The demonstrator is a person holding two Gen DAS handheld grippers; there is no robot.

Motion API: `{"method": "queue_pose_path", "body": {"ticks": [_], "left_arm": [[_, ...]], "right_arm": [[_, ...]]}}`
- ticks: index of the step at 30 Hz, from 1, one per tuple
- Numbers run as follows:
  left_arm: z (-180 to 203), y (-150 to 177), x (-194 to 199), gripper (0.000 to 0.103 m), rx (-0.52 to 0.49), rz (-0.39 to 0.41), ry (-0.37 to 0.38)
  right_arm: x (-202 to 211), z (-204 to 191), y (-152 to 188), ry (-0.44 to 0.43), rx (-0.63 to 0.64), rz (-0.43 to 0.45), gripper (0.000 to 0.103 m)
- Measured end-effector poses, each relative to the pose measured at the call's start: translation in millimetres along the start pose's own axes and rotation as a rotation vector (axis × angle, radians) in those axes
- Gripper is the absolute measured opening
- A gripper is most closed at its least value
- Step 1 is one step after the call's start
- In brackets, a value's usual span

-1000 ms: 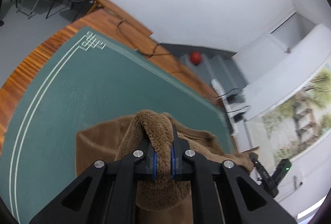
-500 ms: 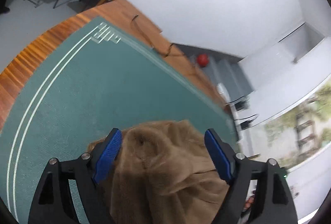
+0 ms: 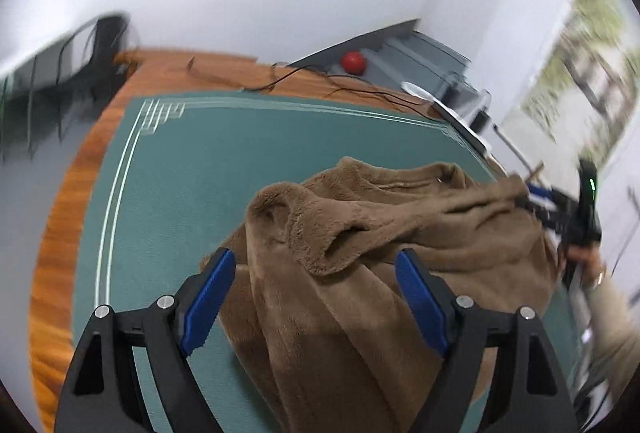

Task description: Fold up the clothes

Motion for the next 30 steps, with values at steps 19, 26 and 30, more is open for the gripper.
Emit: {"method": "queue_pose_path", "body": {"ticks": [19,26,30], "left_arm": [[3,-18,-74,0.085,-0.262,-0.163,-0.121],[-9,-17,-75,0.085,-0.182,-0.141,-0.128],[-14,-23,-79,0.085,-0.109,-0.134,-0.129]], "right_arm": [[-43,16,7,-0.295,-0.096,-0.101,0.079],[-37,13,3,-0.274,-0.058,-0.087,0.079],[-50,8,0,-0.220,-0.084,-0.140,0.079]]}}
Point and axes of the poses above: each gripper's, at about its wrist camera, not at the fingertips, and x roughly against the way its jaws point, z to its right, y to its underside, the point moved 4 cm from there along -x, roughly the way its jaws point, and after that the axes turned 5 degrees about y, right-handed, at the moved point
